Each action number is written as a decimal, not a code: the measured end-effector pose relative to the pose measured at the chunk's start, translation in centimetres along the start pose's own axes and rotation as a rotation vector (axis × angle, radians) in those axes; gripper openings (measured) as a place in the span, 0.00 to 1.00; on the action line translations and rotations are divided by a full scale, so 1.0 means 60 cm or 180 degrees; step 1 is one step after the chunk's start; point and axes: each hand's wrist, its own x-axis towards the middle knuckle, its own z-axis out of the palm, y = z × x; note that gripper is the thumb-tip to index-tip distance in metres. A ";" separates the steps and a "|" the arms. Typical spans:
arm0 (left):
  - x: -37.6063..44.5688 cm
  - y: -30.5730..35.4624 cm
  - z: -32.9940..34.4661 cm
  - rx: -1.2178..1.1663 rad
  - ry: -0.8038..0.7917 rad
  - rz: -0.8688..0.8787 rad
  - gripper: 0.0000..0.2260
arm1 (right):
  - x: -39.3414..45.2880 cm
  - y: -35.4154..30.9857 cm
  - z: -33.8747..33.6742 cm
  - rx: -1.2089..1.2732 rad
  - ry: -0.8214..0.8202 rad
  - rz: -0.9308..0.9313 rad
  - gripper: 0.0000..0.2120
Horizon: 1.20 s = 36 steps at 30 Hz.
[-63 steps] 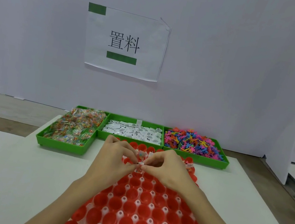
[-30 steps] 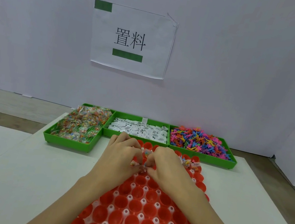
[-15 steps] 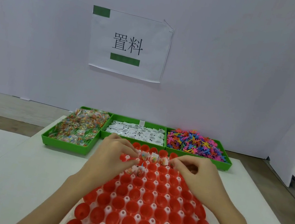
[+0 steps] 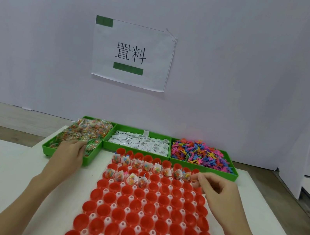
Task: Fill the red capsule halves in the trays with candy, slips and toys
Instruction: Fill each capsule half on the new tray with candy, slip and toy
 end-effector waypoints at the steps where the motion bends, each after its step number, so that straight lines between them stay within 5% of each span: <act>1: 0.002 -0.001 0.004 -0.0007 0.0003 -0.0012 0.10 | -0.001 -0.001 0.000 0.0016 -0.0016 -0.0013 0.14; 9: 0.069 0.012 -0.041 0.0249 -0.0958 -0.0298 0.03 | -0.005 -0.003 0.002 0.0046 -0.0044 0.0075 0.12; 15: 0.082 0.033 -0.048 0.0647 -0.0929 -0.0094 0.12 | -0.007 -0.002 0.006 -0.0044 -0.0076 0.0081 0.12; 30: 0.075 0.011 -0.052 0.1601 -0.0590 0.0652 0.07 | -0.008 -0.009 -0.002 -0.0080 -0.0064 -0.0024 0.12; 36: 0.067 -0.002 -0.045 0.1090 -0.0445 0.0522 0.18 | -0.008 -0.011 -0.004 -0.0054 -0.0063 -0.0009 0.11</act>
